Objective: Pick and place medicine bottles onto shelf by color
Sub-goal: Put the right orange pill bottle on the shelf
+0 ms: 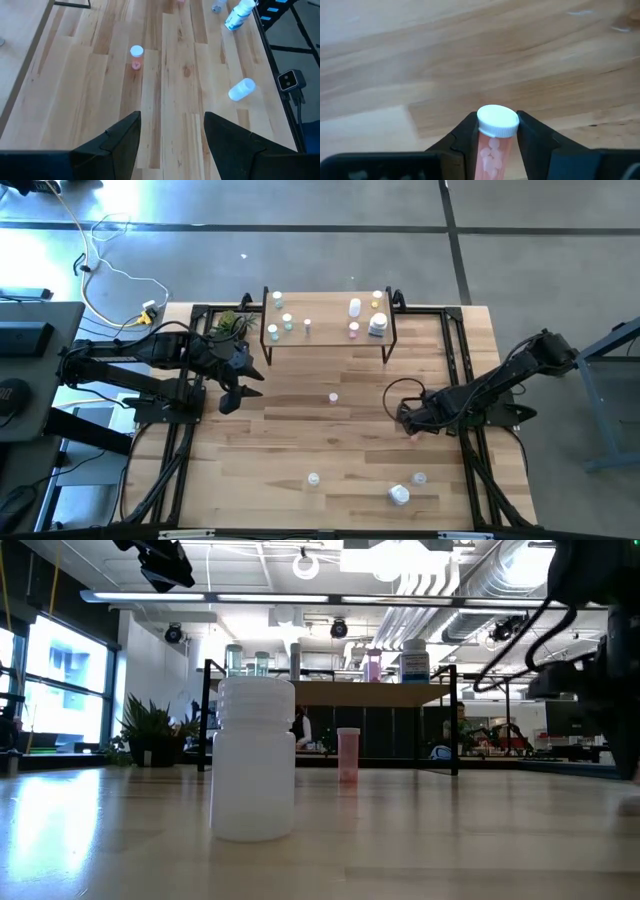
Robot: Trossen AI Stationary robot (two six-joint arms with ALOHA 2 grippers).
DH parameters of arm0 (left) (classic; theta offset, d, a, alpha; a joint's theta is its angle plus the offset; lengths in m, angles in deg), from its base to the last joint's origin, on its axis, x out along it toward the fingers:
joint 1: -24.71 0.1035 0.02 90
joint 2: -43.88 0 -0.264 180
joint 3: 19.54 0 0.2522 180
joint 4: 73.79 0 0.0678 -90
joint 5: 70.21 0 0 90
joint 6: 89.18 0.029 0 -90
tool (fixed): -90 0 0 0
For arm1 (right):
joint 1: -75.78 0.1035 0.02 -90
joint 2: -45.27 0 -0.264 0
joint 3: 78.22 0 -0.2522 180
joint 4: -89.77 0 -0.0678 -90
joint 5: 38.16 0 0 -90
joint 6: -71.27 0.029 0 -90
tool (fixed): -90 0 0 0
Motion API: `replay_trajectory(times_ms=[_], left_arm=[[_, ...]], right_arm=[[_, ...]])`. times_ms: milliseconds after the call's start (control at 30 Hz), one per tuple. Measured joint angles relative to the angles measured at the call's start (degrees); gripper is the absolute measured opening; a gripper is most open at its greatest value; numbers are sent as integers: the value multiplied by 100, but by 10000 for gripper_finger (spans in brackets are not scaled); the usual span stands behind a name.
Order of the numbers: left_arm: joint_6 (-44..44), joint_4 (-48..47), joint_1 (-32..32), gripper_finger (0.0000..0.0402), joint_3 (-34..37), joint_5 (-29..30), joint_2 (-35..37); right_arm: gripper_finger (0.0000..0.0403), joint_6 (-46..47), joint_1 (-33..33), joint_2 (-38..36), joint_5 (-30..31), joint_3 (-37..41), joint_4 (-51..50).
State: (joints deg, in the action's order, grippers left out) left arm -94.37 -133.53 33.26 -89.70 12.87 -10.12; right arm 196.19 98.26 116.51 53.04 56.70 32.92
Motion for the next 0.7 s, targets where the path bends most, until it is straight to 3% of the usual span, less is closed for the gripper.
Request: replay_trajectory(times_ms=[233,700], left_arm=[[49,0,2,209,0,9,0],[136,0,4,209,0,7,0]], right_arm=[[105,-738,2,0,1009,-538,-3],[105,-3136,0,0,4261,-1572,1076]])
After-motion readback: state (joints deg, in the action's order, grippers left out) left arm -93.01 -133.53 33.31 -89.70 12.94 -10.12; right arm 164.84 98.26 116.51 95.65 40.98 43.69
